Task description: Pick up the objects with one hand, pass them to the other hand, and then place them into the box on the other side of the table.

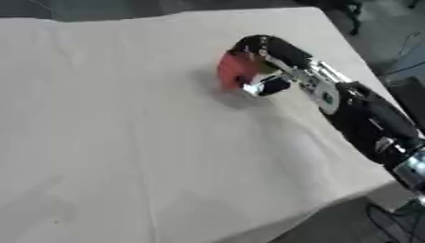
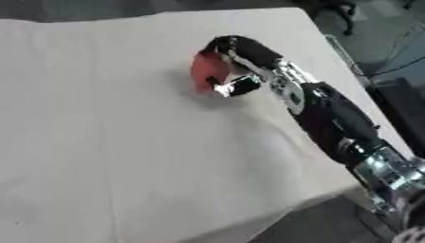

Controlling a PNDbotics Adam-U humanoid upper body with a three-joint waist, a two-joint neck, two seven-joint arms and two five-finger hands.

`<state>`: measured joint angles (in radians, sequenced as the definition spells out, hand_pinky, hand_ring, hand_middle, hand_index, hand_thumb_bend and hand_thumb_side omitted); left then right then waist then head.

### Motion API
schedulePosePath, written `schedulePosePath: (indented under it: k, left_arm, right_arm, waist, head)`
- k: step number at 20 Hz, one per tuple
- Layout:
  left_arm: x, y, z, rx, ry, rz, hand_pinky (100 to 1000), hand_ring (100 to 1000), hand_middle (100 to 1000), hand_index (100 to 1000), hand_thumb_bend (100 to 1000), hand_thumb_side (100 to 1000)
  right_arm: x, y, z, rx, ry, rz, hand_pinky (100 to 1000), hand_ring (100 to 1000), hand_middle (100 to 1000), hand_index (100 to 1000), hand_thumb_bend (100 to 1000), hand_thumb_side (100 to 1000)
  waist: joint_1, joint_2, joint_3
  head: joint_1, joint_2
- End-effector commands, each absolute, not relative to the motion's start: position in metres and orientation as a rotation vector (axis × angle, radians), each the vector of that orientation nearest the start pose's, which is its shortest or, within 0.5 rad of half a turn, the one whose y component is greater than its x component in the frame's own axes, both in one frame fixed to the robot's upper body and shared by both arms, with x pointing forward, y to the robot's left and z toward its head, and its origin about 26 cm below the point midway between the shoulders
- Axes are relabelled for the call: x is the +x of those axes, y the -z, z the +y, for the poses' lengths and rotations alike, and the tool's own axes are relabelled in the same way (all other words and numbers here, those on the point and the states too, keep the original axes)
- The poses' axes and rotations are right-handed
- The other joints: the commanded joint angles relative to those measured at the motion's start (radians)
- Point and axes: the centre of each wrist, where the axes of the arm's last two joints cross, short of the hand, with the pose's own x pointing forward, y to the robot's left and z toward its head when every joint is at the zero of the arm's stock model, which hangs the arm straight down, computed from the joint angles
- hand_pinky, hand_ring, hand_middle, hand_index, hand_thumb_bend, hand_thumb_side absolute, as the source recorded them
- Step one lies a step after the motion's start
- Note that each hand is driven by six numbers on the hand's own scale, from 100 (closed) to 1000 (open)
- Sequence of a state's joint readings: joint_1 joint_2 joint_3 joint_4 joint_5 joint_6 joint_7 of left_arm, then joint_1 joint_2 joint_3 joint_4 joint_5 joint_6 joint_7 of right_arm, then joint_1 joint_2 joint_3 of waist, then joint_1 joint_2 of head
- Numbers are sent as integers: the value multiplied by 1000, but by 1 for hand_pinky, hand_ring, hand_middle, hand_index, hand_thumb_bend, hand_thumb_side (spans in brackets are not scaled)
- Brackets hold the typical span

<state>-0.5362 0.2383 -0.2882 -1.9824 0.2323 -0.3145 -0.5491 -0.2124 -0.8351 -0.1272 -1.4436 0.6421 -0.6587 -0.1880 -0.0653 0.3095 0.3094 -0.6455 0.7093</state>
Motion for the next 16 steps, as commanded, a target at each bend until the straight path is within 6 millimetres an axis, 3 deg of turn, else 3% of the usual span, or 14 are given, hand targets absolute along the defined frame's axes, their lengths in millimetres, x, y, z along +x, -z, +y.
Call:
schedulePosePath:
  k: [1, 6, 10, 13, 16]
  left_arm:
    - [301, -234, 162, 798, -1445, 3003, 1000, 584, 536, 892, 100, 602]
    - [298, -205, 183, 601, -1559, 3169, 1000, 584, 531, 856, 100, 606]
    - [295, -186, 193, 425, -1637, 3321, 1000, 579, 522, 846, 100, 611]
    - [301, -177, 190, 361, -1676, 3381, 1000, 581, 524, 848, 100, 604]
    - [308, -175, 182, 347, -1721, 3354, 1000, 592, 536, 851, 100, 594]
  right_arm:
    - [316, -193, -436, -1098, -1268, -2177, 828, 572, 423, 574, 100, 346]
    - [317, -218, -367, -862, -1029, -2491, 838, 545, 420, 565, 100, 336]
    - [305, -235, -319, -594, -824, -2658, 844, 536, 418, 560, 100, 343]
    - [301, -238, -290, -343, -694, -2713, 844, 531, 422, 563, 100, 350]
    - [303, -236, -270, -142, -699, -2735, 842, 532, 430, 573, 100, 355]
  waist:
    - [6, -30, -25]
    - [11, -65, -118]
    - [7, -87, -180]
    - [8, -100, -207]
    - [13, -107, -215]
  head:
    - [41, 1]
    - [159, 34]
    - [251, 55]
    - [340, 60]
    - [414, 61]
